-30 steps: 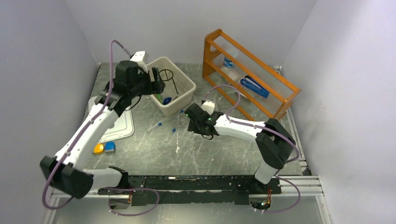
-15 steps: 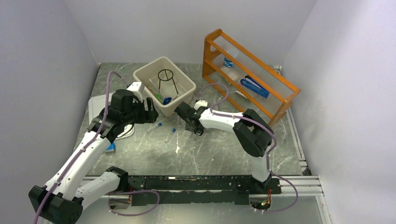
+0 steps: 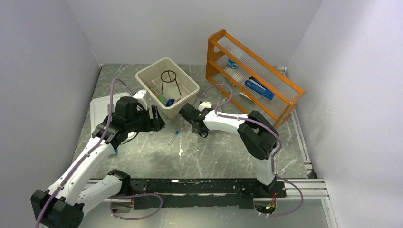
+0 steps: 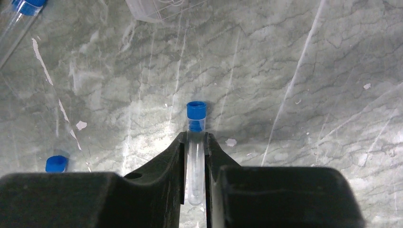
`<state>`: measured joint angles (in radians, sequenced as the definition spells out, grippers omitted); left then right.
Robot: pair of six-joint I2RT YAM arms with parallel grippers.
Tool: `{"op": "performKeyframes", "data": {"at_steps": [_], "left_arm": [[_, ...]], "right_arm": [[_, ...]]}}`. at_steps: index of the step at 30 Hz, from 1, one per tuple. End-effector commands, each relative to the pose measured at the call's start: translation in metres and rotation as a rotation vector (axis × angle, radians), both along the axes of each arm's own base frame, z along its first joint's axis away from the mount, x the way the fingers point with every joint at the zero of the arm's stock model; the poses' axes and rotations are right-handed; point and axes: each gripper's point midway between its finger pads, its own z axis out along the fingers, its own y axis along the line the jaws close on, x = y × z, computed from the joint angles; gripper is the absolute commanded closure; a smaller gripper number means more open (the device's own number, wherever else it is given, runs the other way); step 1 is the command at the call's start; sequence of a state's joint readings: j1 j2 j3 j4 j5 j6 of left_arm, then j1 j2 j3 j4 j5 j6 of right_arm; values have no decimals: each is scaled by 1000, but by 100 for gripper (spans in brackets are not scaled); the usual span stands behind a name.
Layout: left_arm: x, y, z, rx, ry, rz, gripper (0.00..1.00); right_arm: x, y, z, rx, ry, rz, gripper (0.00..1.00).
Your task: Organize the chemistry lab equipment
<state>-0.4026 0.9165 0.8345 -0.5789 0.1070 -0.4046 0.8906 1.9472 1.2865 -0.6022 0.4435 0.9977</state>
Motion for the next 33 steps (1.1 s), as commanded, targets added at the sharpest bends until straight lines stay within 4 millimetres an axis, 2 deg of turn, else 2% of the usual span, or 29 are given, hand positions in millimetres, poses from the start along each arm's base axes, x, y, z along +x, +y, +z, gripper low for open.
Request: {"op": "performKeyframes", "data": {"at_steps": [1, 3, 6, 9, 14, 19, 22, 27, 33], "left_arm": [[-4, -26, 6, -117, -16, -106, 22], [-6, -34, 5, -154, -16, -133, 22], [-10, -48, 5, -234, -6, -181, 22], [-14, -65, 8, -344, 2, -231, 21], [-16, -85, 21, -495, -27, -285, 21], [-21, -109, 63, -649, -128, -396, 22], [-22, -121, 80, -679, -180, -417, 23], [-22, -136, 87, -705, -182, -422, 34], [-25, -150, 97, -769, -194, -467, 55]], "right_arm": [[-2, -4, -5, 12, 5, 33, 86], [-1, 1, 6, 59, -30, 55, 88], [1, 12, 34, 176, -109, 107, 89], [4, 19, 70, 281, -203, 145, 89], [2, 30, 145, 482, -375, 212, 89], [-11, 38, 209, 688, -482, 266, 89], [-17, 40, 239, 781, -523, 280, 89], [-26, 38, 270, 876, -569, 289, 89], [-33, 38, 277, 909, -565, 308, 88]]}}
